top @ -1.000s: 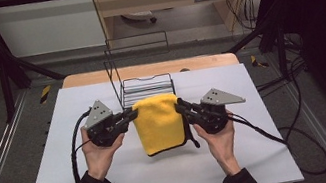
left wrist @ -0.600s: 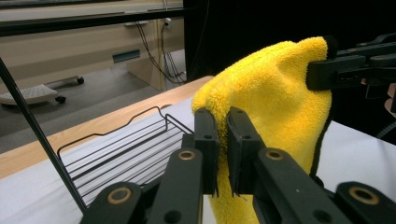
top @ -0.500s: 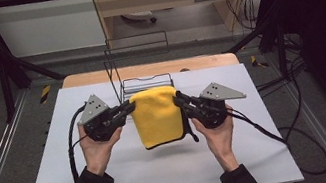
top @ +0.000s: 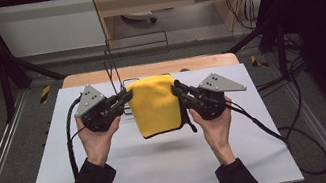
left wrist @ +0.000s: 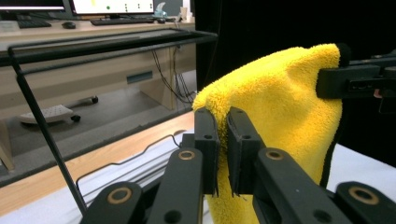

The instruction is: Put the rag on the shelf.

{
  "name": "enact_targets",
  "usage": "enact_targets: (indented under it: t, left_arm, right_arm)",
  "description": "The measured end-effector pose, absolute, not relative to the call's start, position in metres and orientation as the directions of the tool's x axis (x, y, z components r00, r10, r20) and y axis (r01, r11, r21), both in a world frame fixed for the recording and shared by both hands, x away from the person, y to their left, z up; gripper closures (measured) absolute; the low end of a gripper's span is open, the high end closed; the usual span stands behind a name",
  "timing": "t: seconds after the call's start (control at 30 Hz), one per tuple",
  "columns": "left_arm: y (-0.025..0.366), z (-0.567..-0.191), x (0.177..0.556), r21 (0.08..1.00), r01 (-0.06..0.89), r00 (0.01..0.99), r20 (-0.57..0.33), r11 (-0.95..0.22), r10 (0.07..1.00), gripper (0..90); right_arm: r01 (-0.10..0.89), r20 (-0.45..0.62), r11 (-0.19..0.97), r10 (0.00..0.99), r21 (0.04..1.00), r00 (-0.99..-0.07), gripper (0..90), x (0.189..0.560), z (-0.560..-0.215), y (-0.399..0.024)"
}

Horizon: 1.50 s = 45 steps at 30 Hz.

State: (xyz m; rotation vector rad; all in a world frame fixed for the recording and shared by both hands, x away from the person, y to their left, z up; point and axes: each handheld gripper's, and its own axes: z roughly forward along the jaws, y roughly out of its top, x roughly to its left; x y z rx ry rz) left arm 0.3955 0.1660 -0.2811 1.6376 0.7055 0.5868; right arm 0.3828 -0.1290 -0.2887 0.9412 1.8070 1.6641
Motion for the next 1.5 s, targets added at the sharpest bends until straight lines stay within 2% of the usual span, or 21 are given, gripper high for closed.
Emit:
enact_targets:
  t: [1.5]
  left_arm:
    - [0.176,-0.219,0.426,1.0,-0.008,0.636,0.005,0.0,0.771,83.8]
  right_arm:
    - [-0.028,0.01,-0.033,0.798,0.999,-0.603,79.8,0.414,-0.222,-0.111]
